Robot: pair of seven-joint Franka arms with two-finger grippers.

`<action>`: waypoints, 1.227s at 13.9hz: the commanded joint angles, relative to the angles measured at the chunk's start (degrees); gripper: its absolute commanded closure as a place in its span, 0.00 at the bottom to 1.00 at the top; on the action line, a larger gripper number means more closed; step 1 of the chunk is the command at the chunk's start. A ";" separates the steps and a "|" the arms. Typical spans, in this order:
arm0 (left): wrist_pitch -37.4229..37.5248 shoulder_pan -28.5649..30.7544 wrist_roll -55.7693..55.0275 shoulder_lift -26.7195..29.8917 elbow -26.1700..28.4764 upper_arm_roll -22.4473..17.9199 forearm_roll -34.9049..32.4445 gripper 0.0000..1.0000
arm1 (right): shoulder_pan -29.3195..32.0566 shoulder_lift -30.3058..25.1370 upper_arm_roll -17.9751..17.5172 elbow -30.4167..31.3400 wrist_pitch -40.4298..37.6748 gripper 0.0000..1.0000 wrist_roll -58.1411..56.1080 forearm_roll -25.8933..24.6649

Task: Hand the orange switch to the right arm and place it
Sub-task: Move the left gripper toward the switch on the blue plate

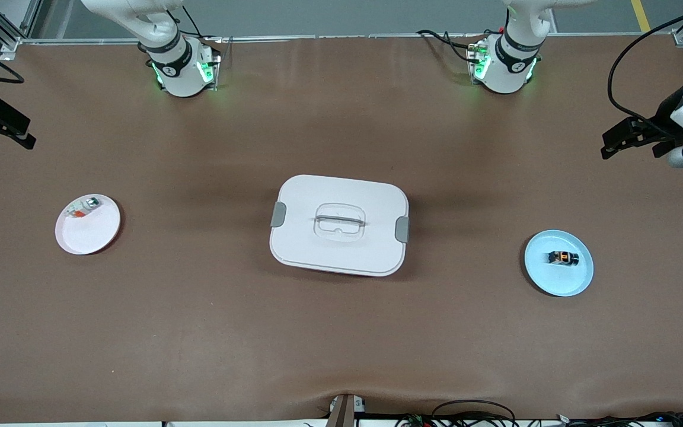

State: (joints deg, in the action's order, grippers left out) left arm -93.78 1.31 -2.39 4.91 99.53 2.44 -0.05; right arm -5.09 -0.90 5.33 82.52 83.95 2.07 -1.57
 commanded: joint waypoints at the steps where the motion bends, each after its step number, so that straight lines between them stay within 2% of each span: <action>1: 0.52 0.88 1.07 -1.92 -1.71 -0.15 1.71 0.00 | -0.01 -0.15 -0.06 0.10 0.25 0.00 -0.40 -0.37; 6: -0.35 1.94 1.25 -6.74 -1.45 -0.16 1.03 0.00 | -0.09 -0.15 -0.06 0.01 0.34 0.00 -0.40 -0.37; 14: -18.17 3.87 8.62 -11.15 8.56 -0.24 -0.04 0.00 | -0.09 -0.15 -0.06 0.19 0.25 0.00 -0.40 -0.37; 17: -22.93 5.89 11.70 -14.74 9.45 -0.24 -0.04 0.00 | -0.09 -0.15 -0.06 0.19 0.16 0.00 -0.40 -0.37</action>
State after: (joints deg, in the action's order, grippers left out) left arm -114.28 6.28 7.29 -8.33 108.43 2.04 0.44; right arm -5.10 -0.89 5.32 82.63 84.21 2.03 -1.57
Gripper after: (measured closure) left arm 0.000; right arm 0.000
